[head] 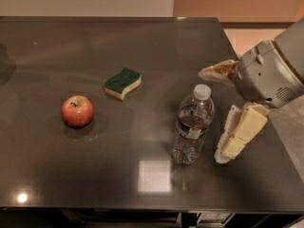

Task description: Move water bottle near sponge

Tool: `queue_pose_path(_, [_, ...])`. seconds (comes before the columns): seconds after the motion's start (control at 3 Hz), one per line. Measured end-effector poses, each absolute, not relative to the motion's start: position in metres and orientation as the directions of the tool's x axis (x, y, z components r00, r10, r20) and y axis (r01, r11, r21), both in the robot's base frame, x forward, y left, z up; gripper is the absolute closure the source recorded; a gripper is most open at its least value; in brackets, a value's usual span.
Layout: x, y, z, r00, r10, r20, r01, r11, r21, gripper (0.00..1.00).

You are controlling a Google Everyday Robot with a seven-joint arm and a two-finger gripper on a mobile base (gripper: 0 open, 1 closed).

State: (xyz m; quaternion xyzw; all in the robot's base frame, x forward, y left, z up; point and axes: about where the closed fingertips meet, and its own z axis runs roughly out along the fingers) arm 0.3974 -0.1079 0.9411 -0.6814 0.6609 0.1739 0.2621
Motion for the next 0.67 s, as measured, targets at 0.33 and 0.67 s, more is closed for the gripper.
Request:
queue_pose_path(0.33, [0.3913,-0.0957,0.9351,0.085,-0.777,-0.623,-0.993,-0.016,-0.115,0.07])
queue_pose_path(0.67, [0.3897,-0.0892,0.9306,0.092,-0.755,-0.649,-0.994,-0.027,-0.110,0.30])
